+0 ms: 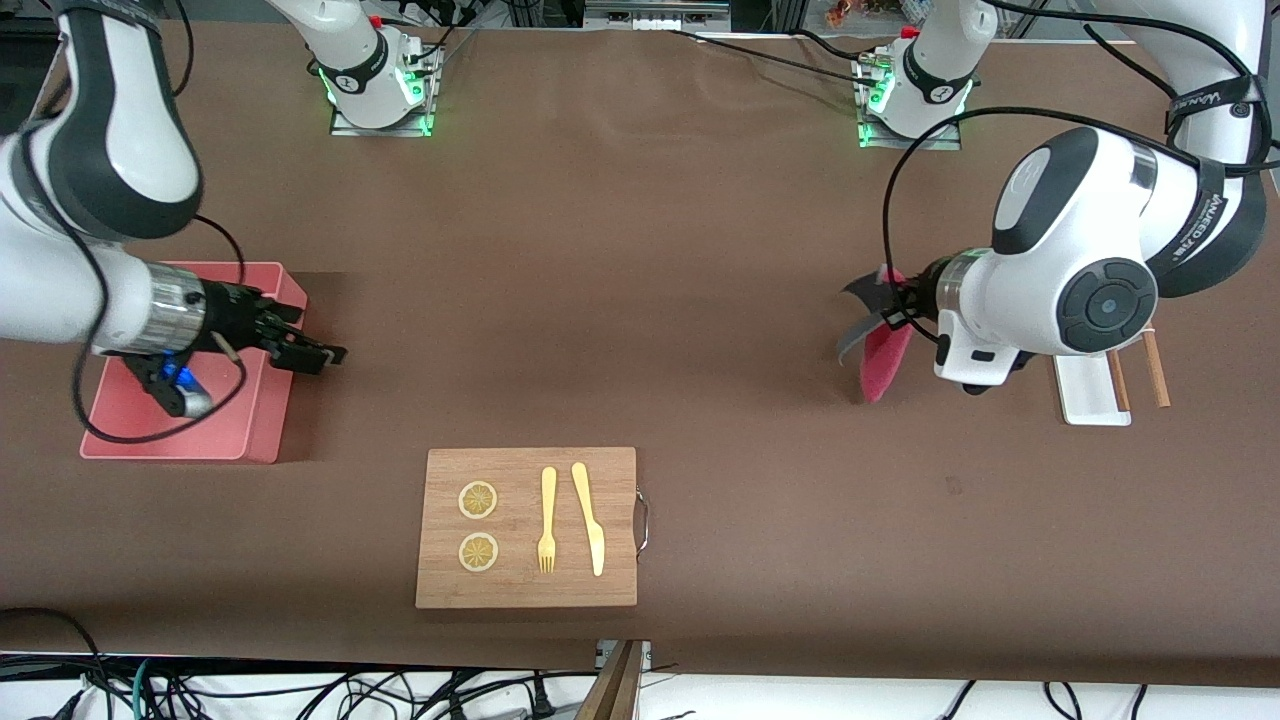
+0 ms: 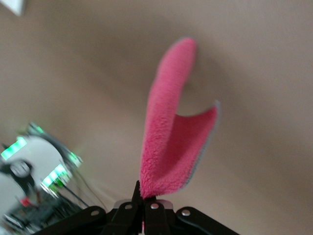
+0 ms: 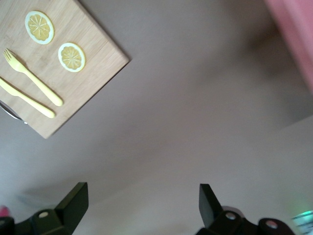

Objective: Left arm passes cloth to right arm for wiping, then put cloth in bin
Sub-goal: 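Lift the cloth with the left gripper while the right gripper reaches forward, then carry the cloth toward the right gripper and let it grasp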

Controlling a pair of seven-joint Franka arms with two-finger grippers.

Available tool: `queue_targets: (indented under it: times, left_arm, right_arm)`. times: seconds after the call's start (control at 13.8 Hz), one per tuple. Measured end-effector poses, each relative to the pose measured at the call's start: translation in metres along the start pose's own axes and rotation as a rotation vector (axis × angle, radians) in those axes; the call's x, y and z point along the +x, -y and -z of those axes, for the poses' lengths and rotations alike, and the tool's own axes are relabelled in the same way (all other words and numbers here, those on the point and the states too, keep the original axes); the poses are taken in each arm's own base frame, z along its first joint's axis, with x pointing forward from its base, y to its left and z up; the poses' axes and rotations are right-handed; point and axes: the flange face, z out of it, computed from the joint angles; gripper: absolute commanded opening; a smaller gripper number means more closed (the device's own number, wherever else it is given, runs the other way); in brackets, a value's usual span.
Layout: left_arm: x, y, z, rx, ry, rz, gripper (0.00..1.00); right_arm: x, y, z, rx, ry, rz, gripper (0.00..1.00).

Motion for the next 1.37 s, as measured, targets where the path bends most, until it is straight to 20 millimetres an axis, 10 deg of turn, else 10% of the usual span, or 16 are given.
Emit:
queue_targets:
  times: [0.58, 1.37]
  left_arm:
    - [-0.114, -0.088, 0.001, -0.228, 0.207, 0.265, 0.00]
    - [-0.147, -0.138, 0.007, -0.460, 0.517, 0.425, 0.00]
  right_arm:
    - [-0.066, 0.102, -0.106, 0.087, 0.019, -0.226, 1.00]
    - [-0.145, 0.157, -0.182, 0.116, 0.085, -0.381, 1.00]
